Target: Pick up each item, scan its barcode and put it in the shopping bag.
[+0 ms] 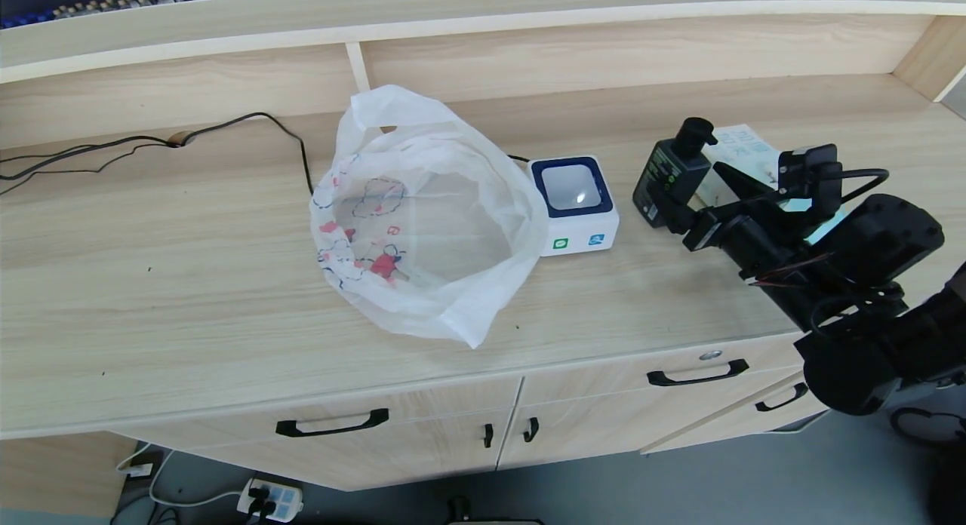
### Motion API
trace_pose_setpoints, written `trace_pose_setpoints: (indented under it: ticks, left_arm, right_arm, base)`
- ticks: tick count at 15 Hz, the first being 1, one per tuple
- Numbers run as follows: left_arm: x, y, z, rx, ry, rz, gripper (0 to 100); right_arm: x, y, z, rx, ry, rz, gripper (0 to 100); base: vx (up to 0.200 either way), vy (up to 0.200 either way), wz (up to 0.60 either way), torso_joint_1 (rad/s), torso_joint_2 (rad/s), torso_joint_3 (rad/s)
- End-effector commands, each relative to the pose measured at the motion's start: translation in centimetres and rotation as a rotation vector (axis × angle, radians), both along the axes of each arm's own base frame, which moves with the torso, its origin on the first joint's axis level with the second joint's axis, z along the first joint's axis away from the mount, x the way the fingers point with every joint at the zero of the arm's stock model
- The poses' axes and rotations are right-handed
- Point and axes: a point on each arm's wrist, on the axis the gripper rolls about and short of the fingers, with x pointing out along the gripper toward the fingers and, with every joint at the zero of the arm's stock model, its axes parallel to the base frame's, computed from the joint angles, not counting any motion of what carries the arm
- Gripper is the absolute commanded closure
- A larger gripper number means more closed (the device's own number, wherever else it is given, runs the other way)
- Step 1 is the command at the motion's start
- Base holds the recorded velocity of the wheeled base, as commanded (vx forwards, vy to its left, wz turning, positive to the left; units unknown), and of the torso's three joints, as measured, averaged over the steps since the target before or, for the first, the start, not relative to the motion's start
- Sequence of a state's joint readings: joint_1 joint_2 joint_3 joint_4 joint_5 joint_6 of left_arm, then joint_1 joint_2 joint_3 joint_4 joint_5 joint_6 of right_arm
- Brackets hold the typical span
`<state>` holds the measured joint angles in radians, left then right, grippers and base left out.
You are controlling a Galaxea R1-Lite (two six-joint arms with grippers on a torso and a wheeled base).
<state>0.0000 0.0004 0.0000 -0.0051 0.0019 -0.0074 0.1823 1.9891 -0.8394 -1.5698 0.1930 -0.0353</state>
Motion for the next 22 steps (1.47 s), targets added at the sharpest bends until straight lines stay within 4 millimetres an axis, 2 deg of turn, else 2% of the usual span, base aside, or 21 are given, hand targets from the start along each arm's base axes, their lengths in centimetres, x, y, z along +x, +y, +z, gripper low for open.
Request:
trace_pose_setpoints:
  ticks: [1, 6, 9, 10, 18, 20, 22]
  left_arm:
    - [0.0, 0.0, 0.0, 0.000, -0.003, 0.001, 0]
    - [0.0, 0.0, 0.0, 0.000, -0.003, 0.000, 0]
    - [0.0, 0.0, 0.0, 0.001, -0.005, 0.000, 0]
    - [0.0, 0.0, 0.0, 0.001, -0.005, 0.001, 0]
    - [0.0, 0.0, 0.0, 0.001, -0.005, 0.001, 0]
    - [0.0, 0.0, 0.0, 0.001, -0.005, 0.001, 0]
    - [0.0, 0.0, 0.0, 0.000, -0.005, 0.000, 0]
  right_arm:
    - [0.7, 0.4, -0.6, -0.002, 0.010, 0.007, 0]
    - [2.1, 2.2, 0.3, 0.042, -0.007, 0.009, 0]
    - [3.0, 2.3, -0.1, 0.053, -0.006, -0.011, 0]
    - [3.4, 2.3, -0.1, 0.064, -0.014, -0.031, 100]
    - [3.4, 2.3, 0.4, 0.084, -0.030, -0.033, 100]
    - [2.5, 2.0, 1.7, 0.090, -0.065, -0.043, 100]
    - [0.4, 1.7, 3.3, 0.069, -0.118, -0.048, 100]
  base:
    - [0.000, 0.000, 0.00, 0.000, 0.00, 0.000]
    - [0.000, 0.000, 0.00, 0.000, 0.00, 0.000]
    - [0.000, 0.000, 0.00, 0.000, 0.00, 0.000]
    - [0.000, 0.000, 0.00, 0.000, 0.00, 0.000]
    - [0.000, 0.000, 0.00, 0.000, 0.00, 0.000]
    - [0.000, 0.000, 0.00, 0.000, 0.00, 0.000]
    - [0.000, 0.000, 0.00, 0.000, 0.00, 0.000]
